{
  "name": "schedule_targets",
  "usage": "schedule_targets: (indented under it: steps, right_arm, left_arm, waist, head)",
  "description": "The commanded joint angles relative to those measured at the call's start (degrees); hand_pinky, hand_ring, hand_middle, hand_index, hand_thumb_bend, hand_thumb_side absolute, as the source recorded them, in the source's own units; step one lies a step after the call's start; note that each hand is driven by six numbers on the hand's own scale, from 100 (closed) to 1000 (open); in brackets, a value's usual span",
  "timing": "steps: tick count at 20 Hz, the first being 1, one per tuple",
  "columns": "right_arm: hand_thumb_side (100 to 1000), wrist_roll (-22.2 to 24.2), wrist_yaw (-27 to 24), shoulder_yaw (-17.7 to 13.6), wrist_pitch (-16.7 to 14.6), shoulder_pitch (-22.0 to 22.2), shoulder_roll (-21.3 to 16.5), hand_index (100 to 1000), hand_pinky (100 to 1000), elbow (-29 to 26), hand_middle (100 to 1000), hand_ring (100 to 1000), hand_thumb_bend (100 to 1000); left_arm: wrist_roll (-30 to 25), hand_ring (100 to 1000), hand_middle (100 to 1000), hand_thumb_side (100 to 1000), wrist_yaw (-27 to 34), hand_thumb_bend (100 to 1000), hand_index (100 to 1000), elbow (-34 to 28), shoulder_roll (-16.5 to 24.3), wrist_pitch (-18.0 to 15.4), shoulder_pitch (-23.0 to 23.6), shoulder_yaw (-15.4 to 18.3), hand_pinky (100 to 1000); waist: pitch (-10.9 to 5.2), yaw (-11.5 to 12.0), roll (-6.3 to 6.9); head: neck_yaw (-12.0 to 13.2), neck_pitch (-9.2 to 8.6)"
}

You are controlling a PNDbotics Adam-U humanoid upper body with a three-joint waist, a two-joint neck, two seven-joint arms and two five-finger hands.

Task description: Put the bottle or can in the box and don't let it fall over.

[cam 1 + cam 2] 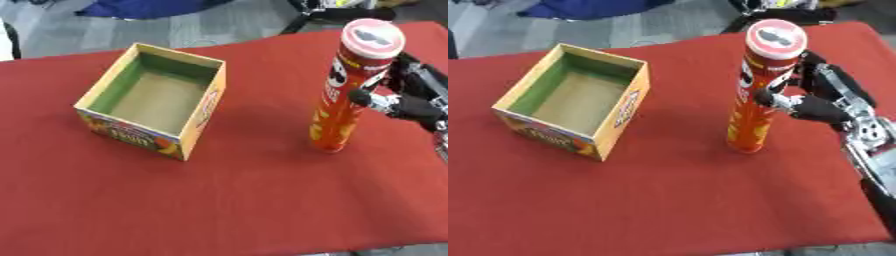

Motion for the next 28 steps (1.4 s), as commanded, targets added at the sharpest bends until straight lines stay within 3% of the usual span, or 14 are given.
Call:
schedule_targets:
  steps: [1,10,16,28]
  right_arm:
    - [394,-0.12,-0.3,0.09,0.39,-1.15,-0.52,936,843,-0.09,904,898,760]
    - [382,-0.74,-0.48,1.03,1.3,-2.47,0.61,924,840,0.47,891,890,754]
    - [324,-1.2,-0.57,1.42,2.21,-3.12,1.23,891,834,0.76,860,875,718]
    - [222,-3.15,-1.87,2.06,4.73,-4.09,1.86,779,819,1.01,735,814,616]
  left_arm:
    - [-0.02,811,758,791,-0.21,515,815,-0.82,1.24,-0.13,-0.52,0.37,767]
    - [-0.02,811,758,792,-0.19,513,815,-0.83,1.1,-0.13,-0.54,0.38,767]
    - [0.03,811,758,792,-0.2,512,815,-0.87,1.06,-0.14,-0.51,0.44,767]
    - [0.05,810,758,793,-0.18,509,813,-0.89,0.96,-0.16,-0.57,0.51,768]
  waist:
    - [-0.41,0.15,-0.1]
    - [-0.26,0.34,-0.05]
    - [-0.23,0.42,-0.05]
    - [-0.07,0.6,-0.07]
  head:
    - [-0.15,-0.45]
    - [-0.26,-0.54]
    - [-0.39,-0.63]
    - [-0.39,-0.7]
